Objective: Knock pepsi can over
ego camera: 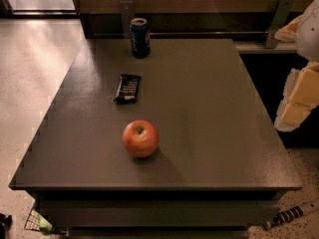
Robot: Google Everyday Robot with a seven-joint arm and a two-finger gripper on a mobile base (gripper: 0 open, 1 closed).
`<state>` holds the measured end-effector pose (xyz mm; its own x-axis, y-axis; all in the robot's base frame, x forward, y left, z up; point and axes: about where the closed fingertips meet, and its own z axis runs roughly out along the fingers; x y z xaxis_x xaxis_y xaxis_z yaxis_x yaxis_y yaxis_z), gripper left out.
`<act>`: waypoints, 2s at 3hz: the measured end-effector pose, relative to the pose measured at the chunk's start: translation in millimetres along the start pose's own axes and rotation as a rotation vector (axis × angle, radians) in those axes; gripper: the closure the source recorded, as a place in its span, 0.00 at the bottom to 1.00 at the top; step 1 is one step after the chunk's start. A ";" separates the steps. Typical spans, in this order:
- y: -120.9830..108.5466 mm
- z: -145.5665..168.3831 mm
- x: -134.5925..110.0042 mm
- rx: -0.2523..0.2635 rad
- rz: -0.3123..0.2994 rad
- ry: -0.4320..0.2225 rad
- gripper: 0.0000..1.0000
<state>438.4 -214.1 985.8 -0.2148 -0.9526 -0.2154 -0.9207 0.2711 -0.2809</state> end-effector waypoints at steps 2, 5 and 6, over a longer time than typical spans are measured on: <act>-14.8 2.3 -2.8 0.038 0.009 -0.015 0.00; -123.0 43.2 -22.2 0.283 0.210 -0.367 0.00; -209.8 50.7 -97.9 0.393 0.235 -0.757 0.00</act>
Offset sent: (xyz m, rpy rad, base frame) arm 0.0601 -0.0062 0.0058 0.0349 -0.1379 -0.0493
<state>669.1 -170.7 1018.4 0.0176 -0.5574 -0.8300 -0.6712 0.6087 -0.4231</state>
